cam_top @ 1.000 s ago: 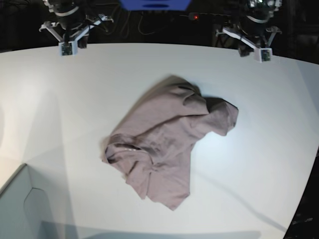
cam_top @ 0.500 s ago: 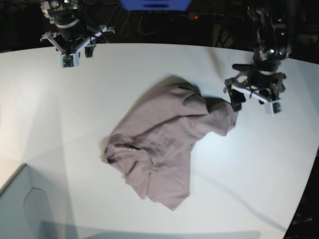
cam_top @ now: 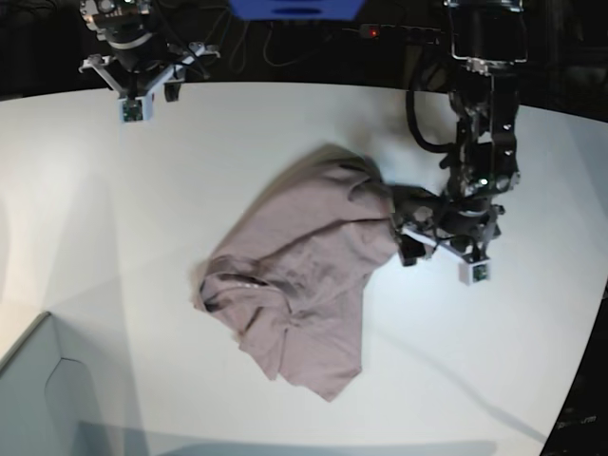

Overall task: Layout the t-shirt on the table in an organized manner, then fold the t-shirt properly
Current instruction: 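Lower the left gripper onto the crumpled mauve t-shirt and grasp it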

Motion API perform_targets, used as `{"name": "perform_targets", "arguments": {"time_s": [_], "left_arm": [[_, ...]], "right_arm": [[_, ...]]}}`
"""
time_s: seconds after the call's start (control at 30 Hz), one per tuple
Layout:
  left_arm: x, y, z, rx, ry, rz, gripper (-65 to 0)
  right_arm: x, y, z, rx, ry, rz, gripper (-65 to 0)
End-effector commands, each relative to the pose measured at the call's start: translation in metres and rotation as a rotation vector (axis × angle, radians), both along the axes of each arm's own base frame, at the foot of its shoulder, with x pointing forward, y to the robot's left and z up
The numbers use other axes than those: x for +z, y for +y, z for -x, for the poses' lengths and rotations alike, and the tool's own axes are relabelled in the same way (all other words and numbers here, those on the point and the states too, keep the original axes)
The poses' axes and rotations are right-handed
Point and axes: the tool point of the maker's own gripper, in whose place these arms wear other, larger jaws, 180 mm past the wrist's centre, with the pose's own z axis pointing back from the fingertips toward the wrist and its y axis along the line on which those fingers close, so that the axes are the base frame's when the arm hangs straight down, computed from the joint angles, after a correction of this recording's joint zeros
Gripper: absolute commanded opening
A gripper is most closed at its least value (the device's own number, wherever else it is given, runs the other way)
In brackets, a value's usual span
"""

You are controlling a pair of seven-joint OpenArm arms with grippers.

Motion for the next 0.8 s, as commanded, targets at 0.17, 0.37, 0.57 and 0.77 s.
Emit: {"name": "perform_targets", "arguments": {"time_s": [0.17, 0.37, 0.57, 0.77], "left_arm": [[0.004, -0.021, -0.024, -0.055, -0.021, 0.003, -18.1], [0.009, -0.021, -0.026, -0.056, -0.035, 0.004, -64.9], [0.050, -0.025, -0.019, -0.069, -0.150, -0.002, -65.0], [0.153, -0.063, 0.000, -0.134, -0.418, 0.043, -64.9]], "right_arm": [[0.002, 0.001, 0.004, -0.019, -0.005, -0.009, -44.3], [-0.003, 0.003, 0.013, -0.025, 0.019, -0.014, -44.3], [-0.003, 0.003, 0.013, -0.026, 0.019, -0.016, -44.3], [-0.003, 0.002, 0.012, -0.023, 0.018, -0.012, -44.3]]}}
